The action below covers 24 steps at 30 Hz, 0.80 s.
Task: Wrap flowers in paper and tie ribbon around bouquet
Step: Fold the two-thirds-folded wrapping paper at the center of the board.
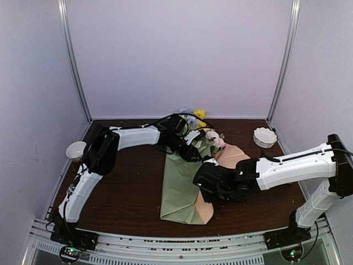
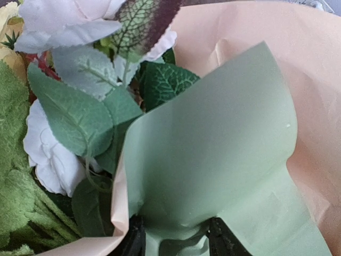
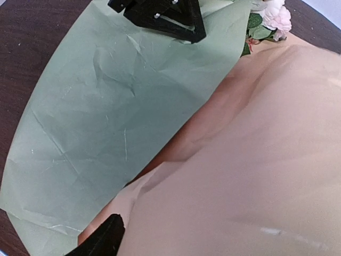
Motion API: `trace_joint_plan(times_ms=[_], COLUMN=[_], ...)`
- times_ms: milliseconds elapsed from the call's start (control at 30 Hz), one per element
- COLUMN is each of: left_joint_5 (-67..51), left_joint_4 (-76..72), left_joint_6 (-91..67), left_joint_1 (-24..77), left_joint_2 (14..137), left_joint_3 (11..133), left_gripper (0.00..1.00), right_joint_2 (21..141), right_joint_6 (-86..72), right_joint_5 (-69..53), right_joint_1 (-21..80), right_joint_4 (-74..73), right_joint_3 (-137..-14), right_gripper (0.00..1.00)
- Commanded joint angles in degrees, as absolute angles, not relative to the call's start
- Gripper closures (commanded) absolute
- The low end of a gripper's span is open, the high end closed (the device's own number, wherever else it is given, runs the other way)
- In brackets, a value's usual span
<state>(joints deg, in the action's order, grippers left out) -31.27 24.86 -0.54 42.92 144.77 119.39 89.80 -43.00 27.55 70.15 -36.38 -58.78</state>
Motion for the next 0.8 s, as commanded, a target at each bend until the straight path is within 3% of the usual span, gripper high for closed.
trace_joint_plan(times_ms=[0,300,500,767], left_joint_5=[-30.2,-29.7,-29.8,-29.9], left_joint_4=[26.5,26.7,26.5,26.2], left_joint_6=[-1.1,-1.1,-0.8,-1.4], left_joint_1=[42.8,42.8,42.8,42.8], left_joint_2=[147.7,147.2,147.2,147.1], left_joint_3=[119.2,118.9,118.8,118.8], left_gripper=[0.56,0.55,0.55,0.54], right_joint_2=[88.4,100.2,100.2,114.3], right_joint_6=[-45.4,-53.2,-55.3,-51.7], right_joint_5=[24.1,35.5,36.6,43.5], right_joint_1=[67.4,66.1,66.0,67.1], right_joint_4=[-28.0,-45.4,-43.5,-54.2], right_joint_3=[-58.4,-71.9,-69.7,-81.8], right_gripper=[0.29,0.26,0.24,0.28])
